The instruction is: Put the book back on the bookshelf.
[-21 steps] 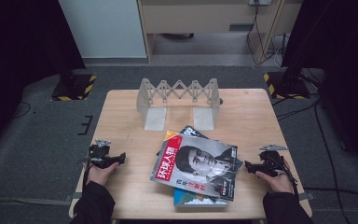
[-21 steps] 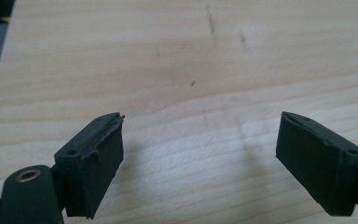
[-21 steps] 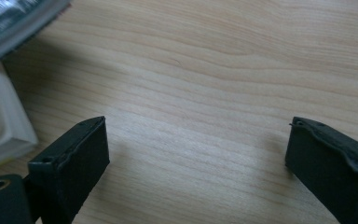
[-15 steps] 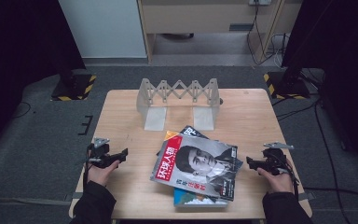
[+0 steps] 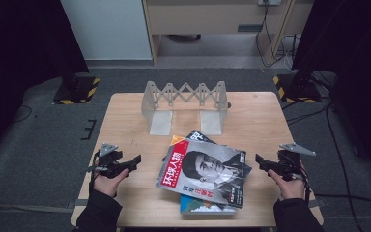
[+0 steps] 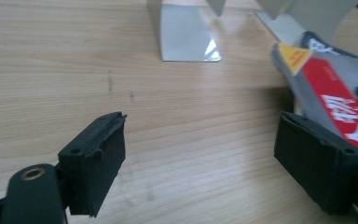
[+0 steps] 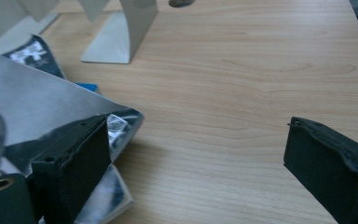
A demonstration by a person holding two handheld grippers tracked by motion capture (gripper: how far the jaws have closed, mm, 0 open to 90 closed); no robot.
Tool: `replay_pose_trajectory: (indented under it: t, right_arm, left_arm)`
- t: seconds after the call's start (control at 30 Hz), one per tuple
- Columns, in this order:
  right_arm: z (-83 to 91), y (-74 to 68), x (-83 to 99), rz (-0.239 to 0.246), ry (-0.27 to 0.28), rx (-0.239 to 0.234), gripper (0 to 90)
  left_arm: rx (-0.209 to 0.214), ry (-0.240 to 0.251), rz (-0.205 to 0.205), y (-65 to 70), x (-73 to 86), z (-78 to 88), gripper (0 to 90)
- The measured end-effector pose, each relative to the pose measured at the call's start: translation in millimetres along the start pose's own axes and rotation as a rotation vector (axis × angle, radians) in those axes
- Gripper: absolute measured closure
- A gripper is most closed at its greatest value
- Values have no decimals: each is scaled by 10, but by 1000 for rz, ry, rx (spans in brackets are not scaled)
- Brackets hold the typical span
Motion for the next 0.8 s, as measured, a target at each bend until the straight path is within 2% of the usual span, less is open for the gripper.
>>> replay_pose_trajectory:
  t: [0.03, 0.07, 0.13, 0.37, 0.4, 0.47, 0.5, 0.6, 0.63, 0.67, 0.73, 0.8]
  right_arm:
    - [0, 0, 0, 0, 0, 0, 72]
    - [30, -38, -9, 3, 6, -14, 73]
    - [47, -77, -15, 8, 4, -26, 73]
    - [98, -173, -14, 19, 4, -57, 78]
    - [110, -219, -8, 27, 3, -70, 78]
    - [111, -276, 6, 31, -1, -84, 78]
    - [108, -306, 17, 37, -4, -92, 78]
    - [81, -412, 68, 52, -17, -112, 81]
    - [81, -412, 68, 52, -17, -112, 81]
    - [45, -491, 111, 70, -39, -131, 81]
    - [34, -517, 126, 76, -45, -136, 81]
    - [-1, -601, 180, 97, -60, -146, 79]
  left_arm:
    - [0, 0, 0, 0, 0, 0, 162]
    - [25, 9, 0, 57, -11, 18, 166]
    - [47, 10, -4, 108, -15, 23, 175]
    - [95, 6, -20, 255, -21, 42, 219]
    - [117, 6, -21, 320, -16, 40, 223]
    - [125, 2, -27, 355, -12, 36, 229]
    - [138, -7, -40, 427, 1, 29, 231]
    - [163, -21, -58, 535, 14, 9, 249]
    - [163, -21, -58, 535, 14, 9, 257]
    - [184, -30, -64, 599, 25, -4, 271]
    - [189, -35, -65, 629, 33, -12, 277]
    - [194, -47, -70, 672, 51, -23, 285]
Point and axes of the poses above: each handheld gripper's, and its own axes: z roughly backward along the jaws, x roughly out of its underside, y roughly to its right, the point moved 4 cm from there along -z, roughly forward along the jaws, and after that the axes turned 6 degrees about -z, right-handed, at the moved point
